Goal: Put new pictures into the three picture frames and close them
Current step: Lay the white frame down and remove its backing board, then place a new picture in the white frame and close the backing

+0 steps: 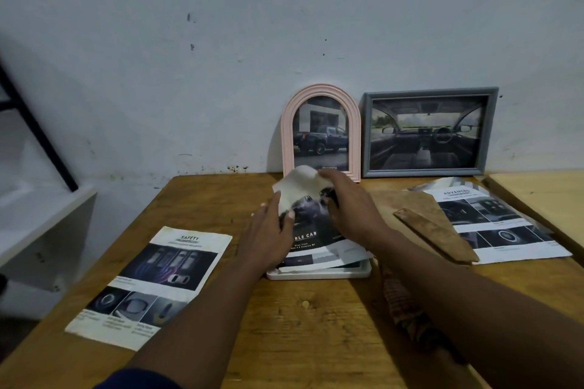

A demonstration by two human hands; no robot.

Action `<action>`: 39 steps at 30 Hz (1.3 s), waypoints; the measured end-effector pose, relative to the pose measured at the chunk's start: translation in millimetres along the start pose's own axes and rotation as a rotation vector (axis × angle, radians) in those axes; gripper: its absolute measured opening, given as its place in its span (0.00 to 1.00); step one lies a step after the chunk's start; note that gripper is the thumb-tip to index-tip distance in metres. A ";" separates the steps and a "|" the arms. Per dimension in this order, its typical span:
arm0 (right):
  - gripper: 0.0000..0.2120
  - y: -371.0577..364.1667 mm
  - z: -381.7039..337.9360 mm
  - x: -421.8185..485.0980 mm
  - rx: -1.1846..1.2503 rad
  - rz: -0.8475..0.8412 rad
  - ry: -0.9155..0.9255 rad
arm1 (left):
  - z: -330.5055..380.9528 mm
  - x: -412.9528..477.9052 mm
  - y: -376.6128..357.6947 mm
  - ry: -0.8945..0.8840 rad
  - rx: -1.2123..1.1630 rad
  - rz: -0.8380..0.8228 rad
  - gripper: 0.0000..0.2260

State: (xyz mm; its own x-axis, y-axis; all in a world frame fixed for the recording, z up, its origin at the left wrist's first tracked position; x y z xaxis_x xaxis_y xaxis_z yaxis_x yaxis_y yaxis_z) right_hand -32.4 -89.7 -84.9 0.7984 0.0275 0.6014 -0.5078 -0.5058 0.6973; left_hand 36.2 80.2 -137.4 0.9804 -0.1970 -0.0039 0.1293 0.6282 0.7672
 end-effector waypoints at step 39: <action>0.16 165.6 215.3 -129.5 -0.433 -0.327 -0.499 | 246.8 -24.9 -190.3 -0.479 0.388 -0.262 0.21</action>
State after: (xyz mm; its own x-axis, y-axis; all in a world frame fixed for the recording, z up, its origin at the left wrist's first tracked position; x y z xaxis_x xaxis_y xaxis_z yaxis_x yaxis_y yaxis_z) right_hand -150.3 -362.6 -131.2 0.9308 -0.3289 0.1597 -0.2187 -0.1508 0.9641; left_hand -49.5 -220.2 -125.1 0.7377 -0.6751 -0.0052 0.2039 0.2154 0.9550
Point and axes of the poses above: each hand's wrist, its own x-axis towards the middle knuckle, its own y-axis out of the back of the hand, z = x × y, the point moved 3 cm from there along x, towards the middle knuckle, and after that the axes turned 15 degrees about y, right-handed, at the moved point
